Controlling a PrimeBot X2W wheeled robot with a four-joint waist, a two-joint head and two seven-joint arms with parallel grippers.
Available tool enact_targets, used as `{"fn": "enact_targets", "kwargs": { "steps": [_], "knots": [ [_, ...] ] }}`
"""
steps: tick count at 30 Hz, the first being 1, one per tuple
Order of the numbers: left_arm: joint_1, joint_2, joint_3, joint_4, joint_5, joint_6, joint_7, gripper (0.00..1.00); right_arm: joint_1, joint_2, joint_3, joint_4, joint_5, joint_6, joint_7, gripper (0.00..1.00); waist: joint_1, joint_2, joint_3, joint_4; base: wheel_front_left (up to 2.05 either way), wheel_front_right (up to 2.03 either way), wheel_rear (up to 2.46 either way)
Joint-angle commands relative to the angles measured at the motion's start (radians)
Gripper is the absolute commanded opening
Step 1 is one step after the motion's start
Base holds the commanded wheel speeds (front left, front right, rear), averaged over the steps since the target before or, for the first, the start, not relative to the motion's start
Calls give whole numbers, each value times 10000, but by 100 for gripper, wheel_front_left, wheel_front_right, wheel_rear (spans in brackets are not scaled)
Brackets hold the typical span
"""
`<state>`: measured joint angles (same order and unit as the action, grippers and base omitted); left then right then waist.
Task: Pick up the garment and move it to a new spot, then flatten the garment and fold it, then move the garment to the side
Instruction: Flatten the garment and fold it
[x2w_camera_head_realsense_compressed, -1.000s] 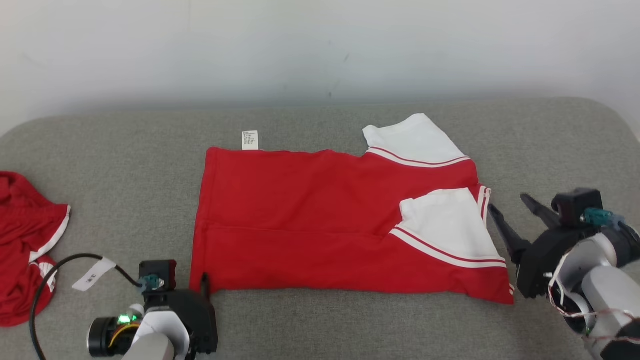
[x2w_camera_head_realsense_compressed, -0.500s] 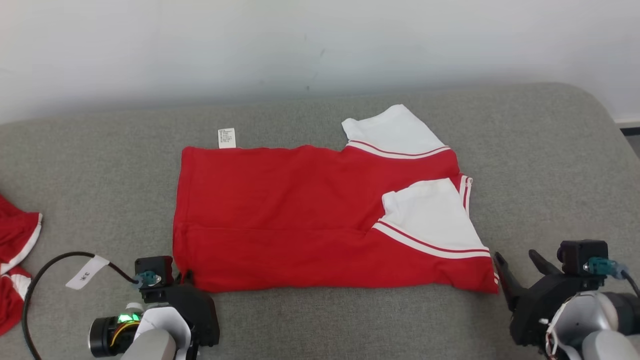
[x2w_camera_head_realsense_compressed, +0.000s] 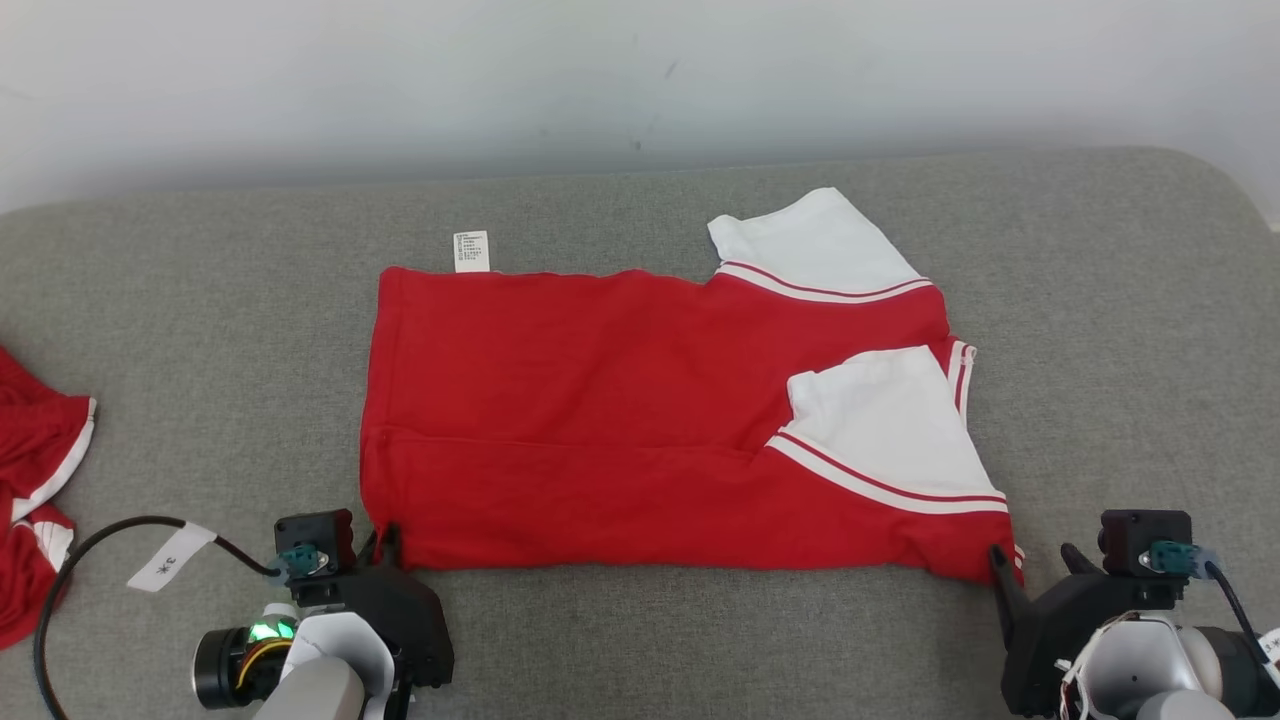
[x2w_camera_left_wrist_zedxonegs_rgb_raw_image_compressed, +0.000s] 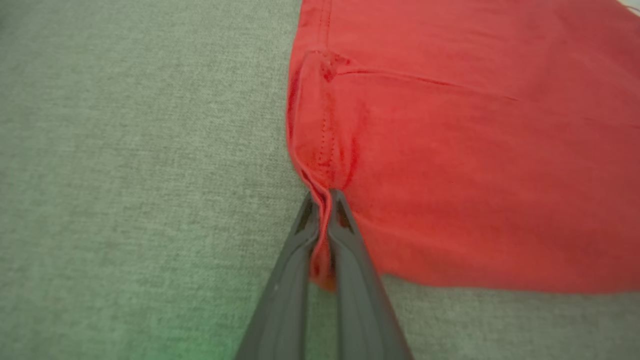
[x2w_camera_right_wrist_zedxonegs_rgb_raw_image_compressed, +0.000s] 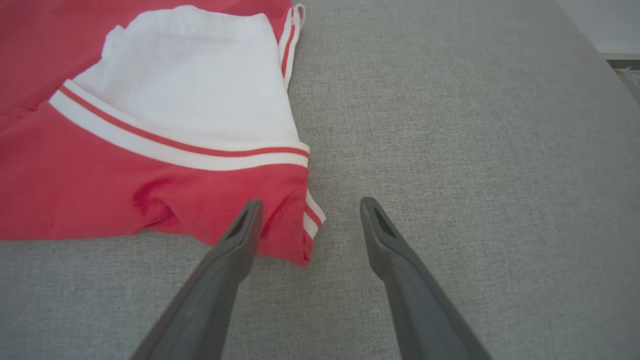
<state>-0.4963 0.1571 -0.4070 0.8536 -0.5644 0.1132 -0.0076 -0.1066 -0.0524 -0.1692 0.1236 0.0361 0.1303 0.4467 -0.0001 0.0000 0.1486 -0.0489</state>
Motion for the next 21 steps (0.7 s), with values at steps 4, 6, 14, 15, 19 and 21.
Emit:
{"fn": "enact_targets", "kwargs": {
  "steps": [4,6,14,15,19,21],
  "knots": [
    [273,-59,-178,208,-22,-26,112,0,-324,27,6,706,60,11,110,100,1,0,39,52,0,0,0],
    [191,-41,-239,193,47,-28,69,0,-499,24,78,1108,104,11,55,100,1,0,65,61,0,0,0],
    [175,-102,-394,331,39,-101,-64,0,-1103,34,70,3140,267,11,-25,14,1,0,2,126,0,0,0],
    [220,-107,-386,343,11,-121,-115,0,-1163,34,116,3236,292,11,-75,0,1,0,-33,135,0,0,0],
    [443,-19,-361,308,-53,-174,-351,0,-1146,17,111,3287,261,11,-338,0,1,0,-315,146,0,0,0],
    [551,4,-365,280,-71,-195,-378,0,-1097,18,93,3224,294,11,-388,0,1,0,-403,144,0,0,0]
  ]
}}
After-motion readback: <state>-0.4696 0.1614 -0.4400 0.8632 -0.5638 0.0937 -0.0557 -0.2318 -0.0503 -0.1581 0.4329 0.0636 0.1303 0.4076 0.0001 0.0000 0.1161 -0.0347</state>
